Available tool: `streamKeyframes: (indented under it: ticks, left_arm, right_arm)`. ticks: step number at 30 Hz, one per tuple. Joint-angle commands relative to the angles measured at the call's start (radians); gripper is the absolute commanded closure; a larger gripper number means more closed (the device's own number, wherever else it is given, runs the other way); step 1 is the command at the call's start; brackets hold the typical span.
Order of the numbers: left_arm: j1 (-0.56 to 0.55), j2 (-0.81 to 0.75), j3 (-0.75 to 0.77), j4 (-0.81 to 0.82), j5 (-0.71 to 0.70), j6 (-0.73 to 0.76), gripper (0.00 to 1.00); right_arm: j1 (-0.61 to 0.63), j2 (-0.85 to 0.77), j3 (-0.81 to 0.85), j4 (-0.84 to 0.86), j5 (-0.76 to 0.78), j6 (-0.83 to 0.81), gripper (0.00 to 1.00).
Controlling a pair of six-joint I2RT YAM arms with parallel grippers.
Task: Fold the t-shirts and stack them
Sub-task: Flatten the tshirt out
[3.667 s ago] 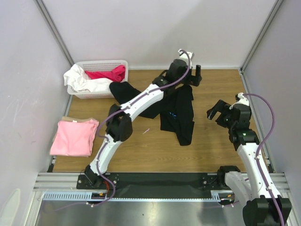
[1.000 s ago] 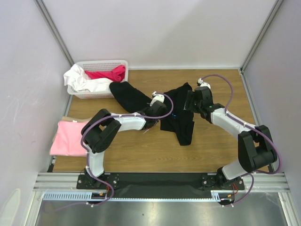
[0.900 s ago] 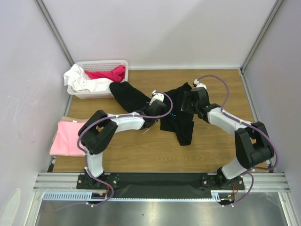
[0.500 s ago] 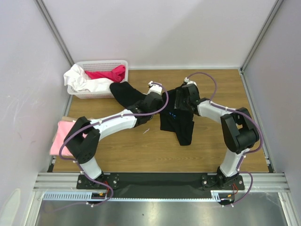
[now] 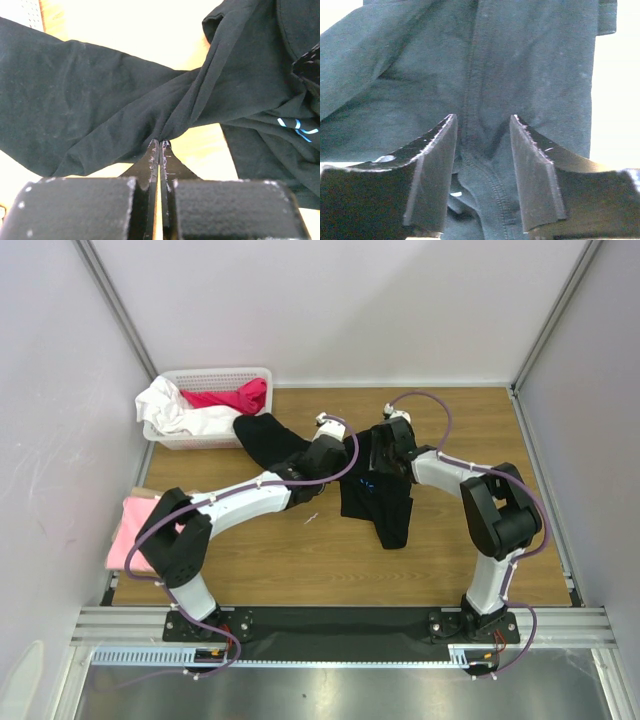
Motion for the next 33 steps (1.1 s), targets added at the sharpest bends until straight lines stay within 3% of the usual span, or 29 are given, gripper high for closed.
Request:
streamKeyframes:
  ticks: [1, 5, 9, 14, 19, 33]
  left_arm:
    - [0.003, -0.054, 0.031, -0.002, -0.039, 0.021, 1.00]
    - [0.007, -0.062, 0.014, 0.009, -0.050, 0.023, 1.00]
    - [0.012, -0.069, 0.007, 0.007, -0.053, 0.023, 1.00]
    - [0.017, -0.082, 0.002, 0.009, -0.062, 0.030, 1.00]
    - [0.026, -0.115, 0.007, -0.005, -0.068, 0.062, 1.00]
    - [0.026, -0.106, 0.090, -0.037, -0.137, 0.280, 1.00]
  right_arm:
    - [0.007, 0.020, 0.032, -0.004, 0.034, -0.017, 0.52]
    - [0.006, 0.026, 0.025, -0.013, 0.032, -0.020, 0.63]
    - [0.006, 0.027, 0.020, -0.021, 0.034, -0.028, 0.66]
    - [0.001, 0.027, 0.035, -0.041, 0.049, -0.034, 1.00]
    - [-0.019, -0.034, 0.036, -0.065, 0.107, -0.048, 1.00]
    - [-0.295, -0.168, -0.037, -0.069, 0.064, -0.080, 1.00]
